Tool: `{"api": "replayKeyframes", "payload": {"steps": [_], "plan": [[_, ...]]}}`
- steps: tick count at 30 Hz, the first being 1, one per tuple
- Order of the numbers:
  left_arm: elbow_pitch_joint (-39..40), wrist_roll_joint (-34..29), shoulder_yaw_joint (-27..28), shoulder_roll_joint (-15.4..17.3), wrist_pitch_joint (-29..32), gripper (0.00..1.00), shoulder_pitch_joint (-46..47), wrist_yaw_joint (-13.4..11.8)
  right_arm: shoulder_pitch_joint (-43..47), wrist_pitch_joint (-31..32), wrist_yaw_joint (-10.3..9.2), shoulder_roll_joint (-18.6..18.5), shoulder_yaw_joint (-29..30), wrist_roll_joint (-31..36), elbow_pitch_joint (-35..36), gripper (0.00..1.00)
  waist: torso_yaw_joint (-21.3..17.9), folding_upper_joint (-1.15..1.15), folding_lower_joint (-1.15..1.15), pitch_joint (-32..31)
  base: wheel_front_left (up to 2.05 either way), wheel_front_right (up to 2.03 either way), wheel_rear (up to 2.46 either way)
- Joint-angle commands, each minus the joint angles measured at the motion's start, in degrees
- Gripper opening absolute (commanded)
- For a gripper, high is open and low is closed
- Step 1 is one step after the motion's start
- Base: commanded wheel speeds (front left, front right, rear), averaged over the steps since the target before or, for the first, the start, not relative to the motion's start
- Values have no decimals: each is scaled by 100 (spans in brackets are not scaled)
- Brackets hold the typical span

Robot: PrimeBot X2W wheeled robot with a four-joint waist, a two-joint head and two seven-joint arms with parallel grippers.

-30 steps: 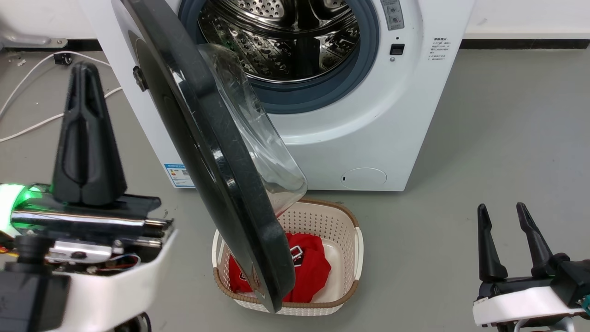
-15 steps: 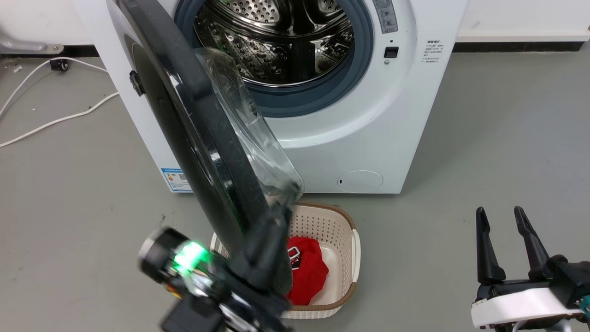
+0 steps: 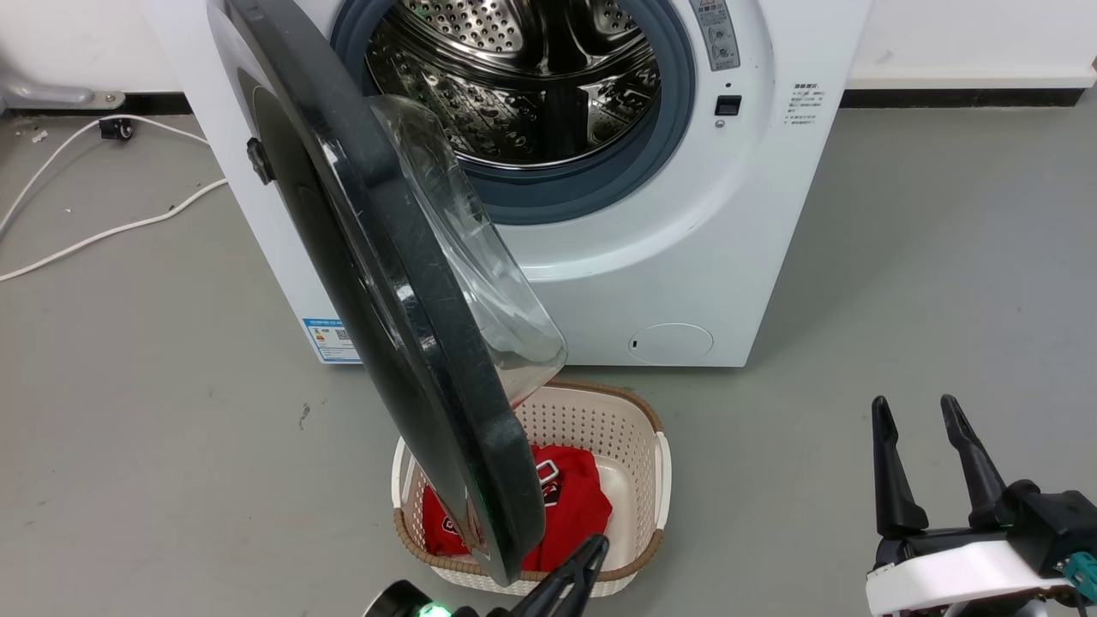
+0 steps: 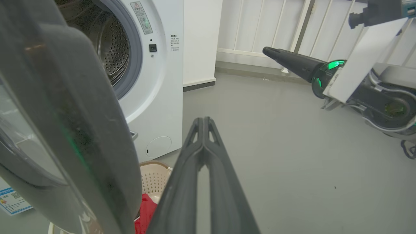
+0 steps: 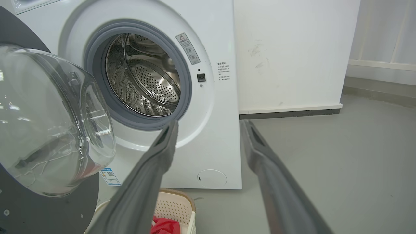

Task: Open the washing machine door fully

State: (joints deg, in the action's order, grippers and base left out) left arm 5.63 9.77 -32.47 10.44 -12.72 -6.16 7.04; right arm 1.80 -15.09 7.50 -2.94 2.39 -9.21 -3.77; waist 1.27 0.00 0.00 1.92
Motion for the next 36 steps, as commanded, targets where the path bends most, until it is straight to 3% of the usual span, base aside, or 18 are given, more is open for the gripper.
{"api": "replayKeyframes", "payload": {"steps": [1,18,29,36], "plan": [[-108,29,47,-37,8,0,5,-53,44,-10,-2,11,-22,-51,-24,100,-12,0,0,0,0,0,0],[-1012,240,335,-620,-231,0,1129,-366,-120,-10,-2,11,-201,-244,-228,100,-97,0,0,200,0,0,0],[-850,214,574,-519,-244,0,839,-606,-165,-10,-2,10,-178,-279,-281,100,-65,0,0,214,0,0,0],[-422,265,620,-419,-247,0,316,-743,-115,-10,-2,10,-115,-239,-282,100,166,0,0,182,0,0,0]]}}
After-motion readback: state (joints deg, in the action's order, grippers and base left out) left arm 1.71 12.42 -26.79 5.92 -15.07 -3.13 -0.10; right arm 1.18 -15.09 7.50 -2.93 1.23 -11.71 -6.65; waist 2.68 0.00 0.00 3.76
